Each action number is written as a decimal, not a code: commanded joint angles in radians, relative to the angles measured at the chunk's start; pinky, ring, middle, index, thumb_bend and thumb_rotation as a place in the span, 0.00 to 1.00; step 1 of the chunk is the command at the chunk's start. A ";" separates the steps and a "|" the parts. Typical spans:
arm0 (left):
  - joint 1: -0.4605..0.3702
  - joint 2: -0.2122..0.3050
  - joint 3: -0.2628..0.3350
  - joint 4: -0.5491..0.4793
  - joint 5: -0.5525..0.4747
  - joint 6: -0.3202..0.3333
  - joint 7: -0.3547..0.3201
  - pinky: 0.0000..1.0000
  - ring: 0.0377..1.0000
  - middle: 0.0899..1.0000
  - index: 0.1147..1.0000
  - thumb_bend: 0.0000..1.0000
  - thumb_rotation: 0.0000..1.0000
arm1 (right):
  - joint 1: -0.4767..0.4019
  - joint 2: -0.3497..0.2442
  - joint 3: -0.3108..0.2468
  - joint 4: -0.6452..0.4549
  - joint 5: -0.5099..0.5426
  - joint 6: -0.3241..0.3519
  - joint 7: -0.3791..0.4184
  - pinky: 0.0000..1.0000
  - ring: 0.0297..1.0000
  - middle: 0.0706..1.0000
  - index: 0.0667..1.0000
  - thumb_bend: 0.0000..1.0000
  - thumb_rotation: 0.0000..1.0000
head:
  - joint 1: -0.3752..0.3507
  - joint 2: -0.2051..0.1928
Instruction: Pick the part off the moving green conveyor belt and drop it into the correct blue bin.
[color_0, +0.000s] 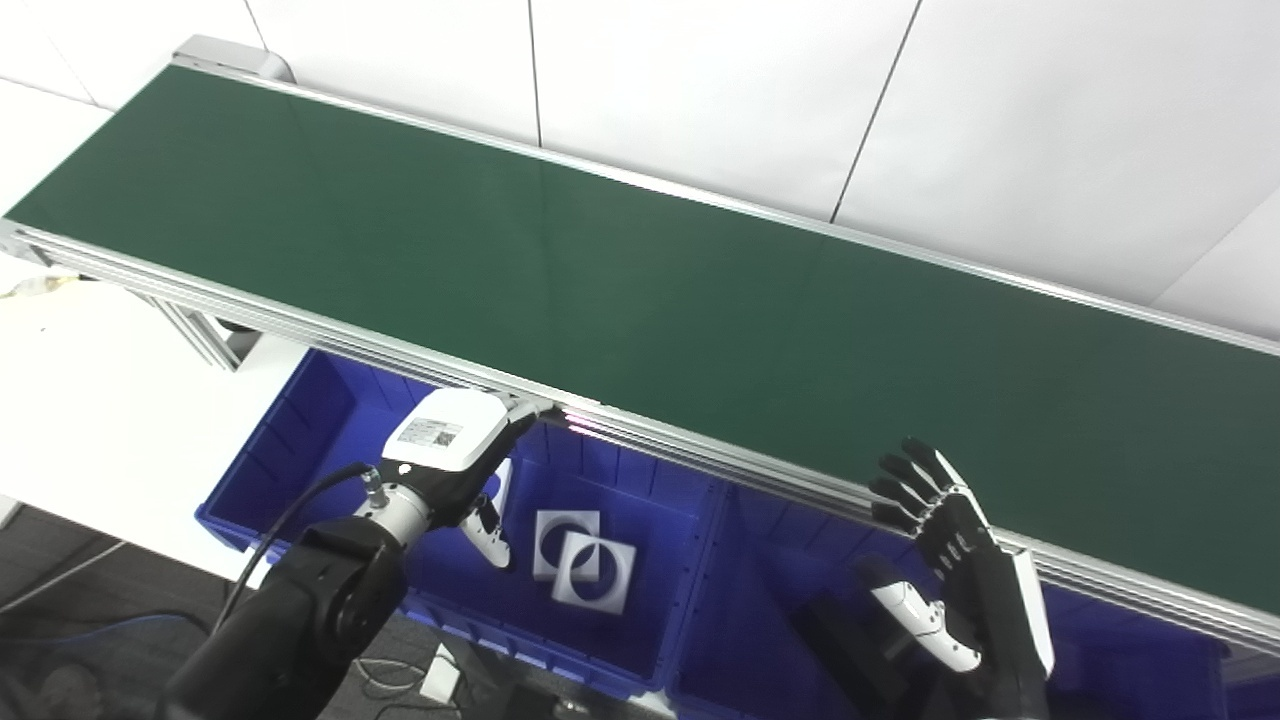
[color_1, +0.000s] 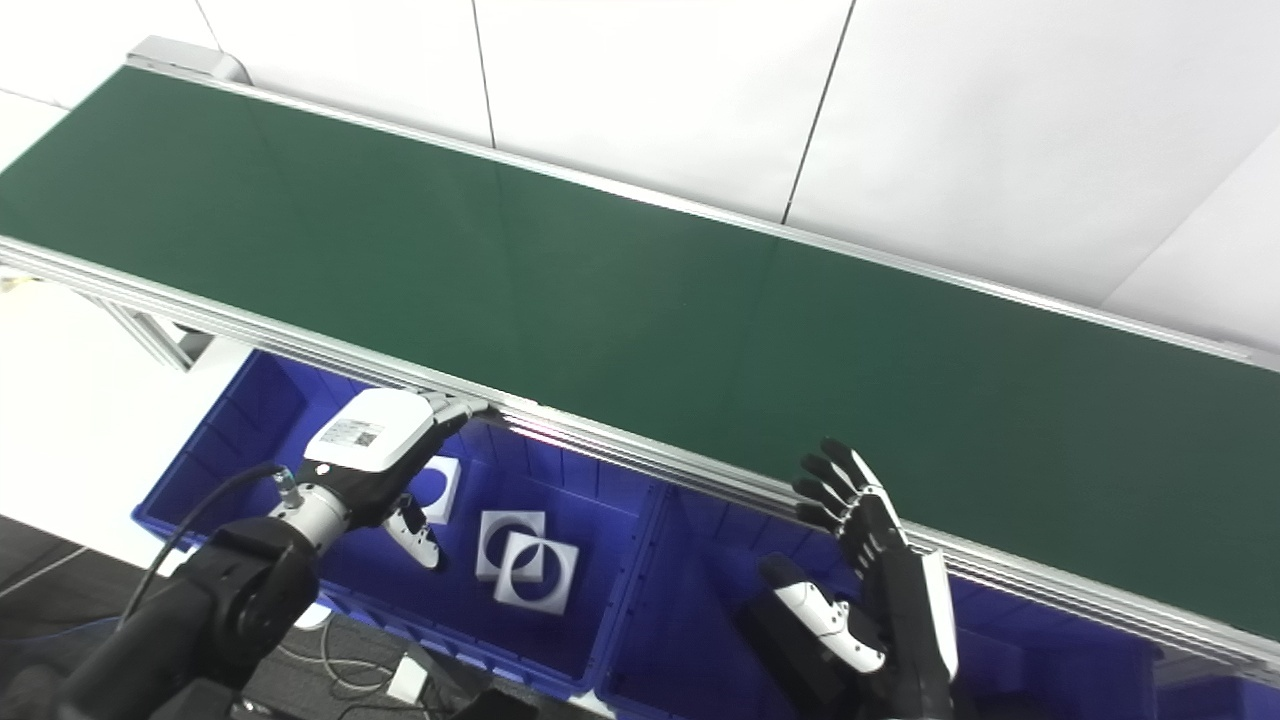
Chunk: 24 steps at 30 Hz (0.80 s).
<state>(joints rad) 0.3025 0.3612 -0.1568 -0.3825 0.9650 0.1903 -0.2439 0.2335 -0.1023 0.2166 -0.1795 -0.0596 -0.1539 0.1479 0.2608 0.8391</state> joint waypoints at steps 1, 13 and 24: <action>-0.005 0.004 0.027 -0.086 -0.076 0.018 -0.038 0.92 1.00 1.00 0.99 0.85 0.06 | -0.004 0.010 0.002 -0.023 -0.001 -0.017 0.001 0.72 0.78 0.82 0.88 0.73 0.48 | -0.009 -0.002; -0.038 -0.065 0.072 -0.337 -0.528 0.064 -0.160 0.77 0.92 0.96 0.91 0.83 0.34 | 0.001 0.020 0.008 0.004 -0.022 -0.039 -0.005 0.72 0.78 0.82 0.88 0.73 0.53 | -0.092 -0.035; -0.014 -0.131 0.072 -0.115 -0.930 -0.156 -0.118 0.82 0.86 0.86 0.82 0.94 0.47 | 0.006 0.041 0.025 0.034 -0.052 -0.067 -0.017 0.72 0.78 0.82 0.87 0.75 0.68 | -0.233 -0.068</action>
<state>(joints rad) 0.2936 0.2478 -0.0863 -0.5069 0.1040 0.0889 -0.3774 0.2455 -0.0745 0.2363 -0.1334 -0.1083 -0.1639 0.1387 0.0264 0.7701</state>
